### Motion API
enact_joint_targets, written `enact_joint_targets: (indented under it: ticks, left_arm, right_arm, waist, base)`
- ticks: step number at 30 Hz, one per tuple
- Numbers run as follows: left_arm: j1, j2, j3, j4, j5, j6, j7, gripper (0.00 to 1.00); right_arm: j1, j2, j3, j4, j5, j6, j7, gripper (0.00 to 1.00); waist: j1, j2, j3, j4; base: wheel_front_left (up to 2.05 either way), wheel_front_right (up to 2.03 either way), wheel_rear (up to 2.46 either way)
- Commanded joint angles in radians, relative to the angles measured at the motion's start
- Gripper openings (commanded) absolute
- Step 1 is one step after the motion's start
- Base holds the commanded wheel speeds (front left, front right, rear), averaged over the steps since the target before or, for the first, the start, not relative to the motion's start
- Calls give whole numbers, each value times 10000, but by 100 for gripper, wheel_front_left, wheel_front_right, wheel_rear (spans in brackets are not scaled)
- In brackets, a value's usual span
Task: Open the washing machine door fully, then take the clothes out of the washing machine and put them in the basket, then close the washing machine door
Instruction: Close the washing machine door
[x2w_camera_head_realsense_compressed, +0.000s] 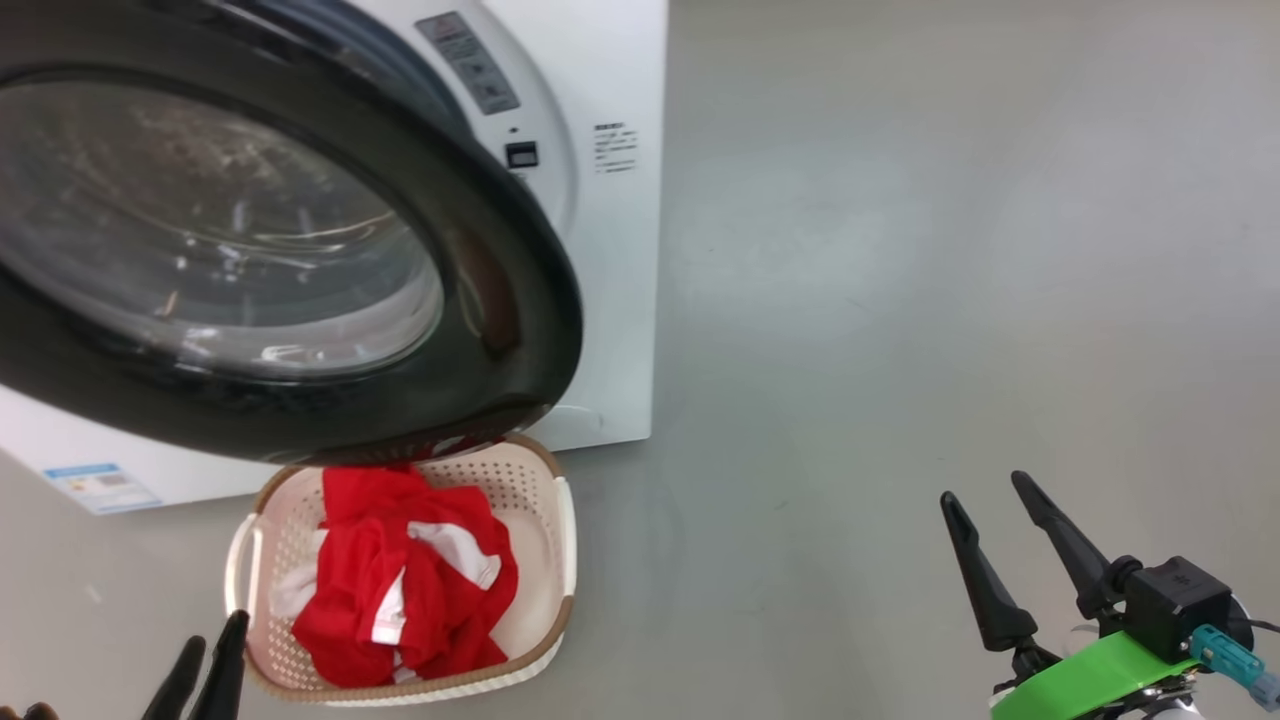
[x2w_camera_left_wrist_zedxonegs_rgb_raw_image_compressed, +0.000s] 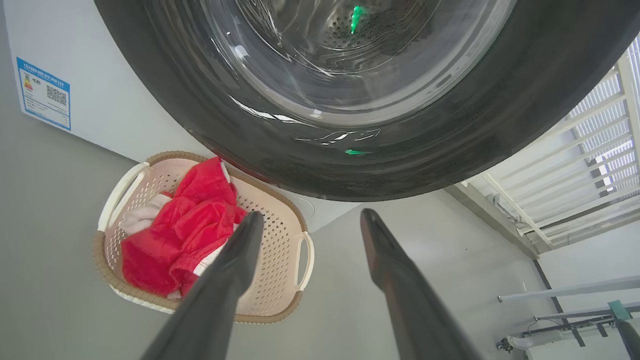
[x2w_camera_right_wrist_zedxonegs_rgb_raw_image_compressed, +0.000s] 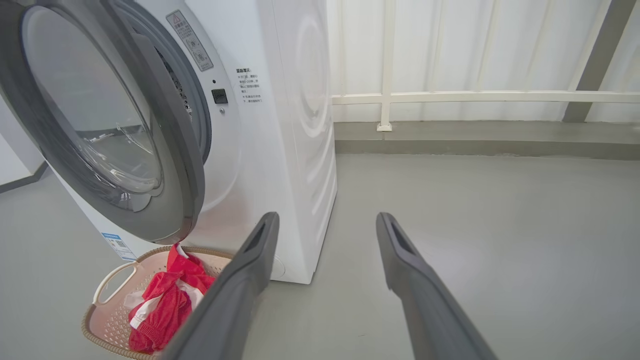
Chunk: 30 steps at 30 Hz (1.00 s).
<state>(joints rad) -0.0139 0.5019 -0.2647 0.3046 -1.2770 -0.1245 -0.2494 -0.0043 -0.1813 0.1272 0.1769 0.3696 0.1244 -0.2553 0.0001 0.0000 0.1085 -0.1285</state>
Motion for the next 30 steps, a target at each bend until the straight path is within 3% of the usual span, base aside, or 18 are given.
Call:
enact_joint_targets:
  ticks: [1, 16, 21, 30]
  left_arm:
    - [-72, 175, 626, -105, 470, -61, -120, 100]
    - [1111, -2334, 3683, -1359, 7020, -61, -123, 100]
    - [1366, -2986, 4288, -1781, 8186, -61, -123, 100]
    - [1893, -3588, 4741, -2397, 9527, -61, -123, 100]
  right_arm:
    - [-52, -87, 103, -274, 9, 63, -65, 100]
    - [10, -39, -129, -322, 80, 63, -65, 100]
    - [94, -67, -176, -302, 132, 63, -65, 100]
    - [311, -165, -257, -294, 217, 63, -65, 100]
  waist:
    - [-1, 0, -67, -172]
    - [-1, 0, -340, -155]
    - [-1, 0, -543, -60]
    - [-1, 0, -877, -9]
  base:
    - [0, 0, 0]
    - [0, 0, 0]
    - [0, 0, 0]
    - [0, 0, 0]
